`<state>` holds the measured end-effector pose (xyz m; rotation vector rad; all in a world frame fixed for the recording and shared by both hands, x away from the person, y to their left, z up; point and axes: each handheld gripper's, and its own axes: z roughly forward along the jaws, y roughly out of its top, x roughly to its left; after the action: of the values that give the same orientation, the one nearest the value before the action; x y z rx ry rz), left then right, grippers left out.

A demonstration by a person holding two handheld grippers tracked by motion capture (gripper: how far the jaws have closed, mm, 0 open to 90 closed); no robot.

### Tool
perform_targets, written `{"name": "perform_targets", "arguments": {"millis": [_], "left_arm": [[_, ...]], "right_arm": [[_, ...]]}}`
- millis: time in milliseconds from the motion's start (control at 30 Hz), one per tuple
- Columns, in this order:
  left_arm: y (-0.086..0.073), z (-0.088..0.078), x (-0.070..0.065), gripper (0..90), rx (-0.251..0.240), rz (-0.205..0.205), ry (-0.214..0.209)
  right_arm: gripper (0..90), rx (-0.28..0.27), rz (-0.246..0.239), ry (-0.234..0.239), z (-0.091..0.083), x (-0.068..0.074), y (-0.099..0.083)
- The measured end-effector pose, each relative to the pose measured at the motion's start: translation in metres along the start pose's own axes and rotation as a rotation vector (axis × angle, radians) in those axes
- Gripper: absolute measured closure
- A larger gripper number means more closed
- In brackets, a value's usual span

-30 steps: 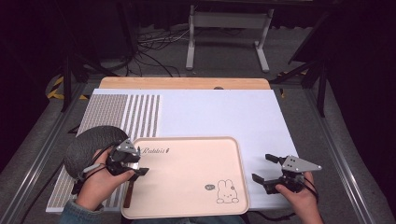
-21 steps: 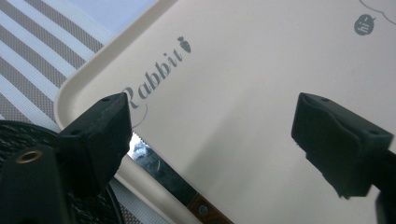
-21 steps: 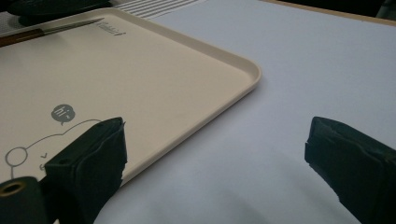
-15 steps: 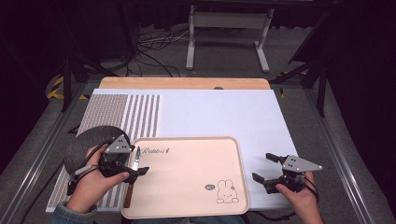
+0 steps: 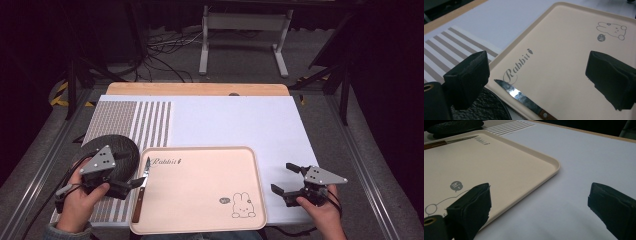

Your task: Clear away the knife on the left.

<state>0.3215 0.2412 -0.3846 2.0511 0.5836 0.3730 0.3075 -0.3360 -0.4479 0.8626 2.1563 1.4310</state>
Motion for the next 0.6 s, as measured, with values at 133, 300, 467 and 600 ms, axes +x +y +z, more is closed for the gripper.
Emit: {"name": "perform_targets", "arguments": {"millis": [133, 300, 467, 600], "left_arm": [[-0.013, -0.008, 0.003, 5.4, -0.059, -0.007, -0.004], [-0.026, -0.015, 0.007, 5.3, -0.106, -0.004, 0.009], [-0.045, -0.020, 0.009, 5.0, -0.153, -0.028, 0.026], [-0.058, -0.024, 0.011, 4.7, -0.215, -0.037, 0.058]], "right_arm": [[5.4, -0.008, -0.002, -0.006, -0.001, 0.000, 0.001], [5.2, -0.023, 0.002, -0.009, -0.001, 0.000, 0.001], [4.4, -0.045, 0.006, -0.016, -0.002, -0.001, 0.001], [4.3, -0.065, 0.006, -0.022, -0.003, -0.001, 0.002]]}}
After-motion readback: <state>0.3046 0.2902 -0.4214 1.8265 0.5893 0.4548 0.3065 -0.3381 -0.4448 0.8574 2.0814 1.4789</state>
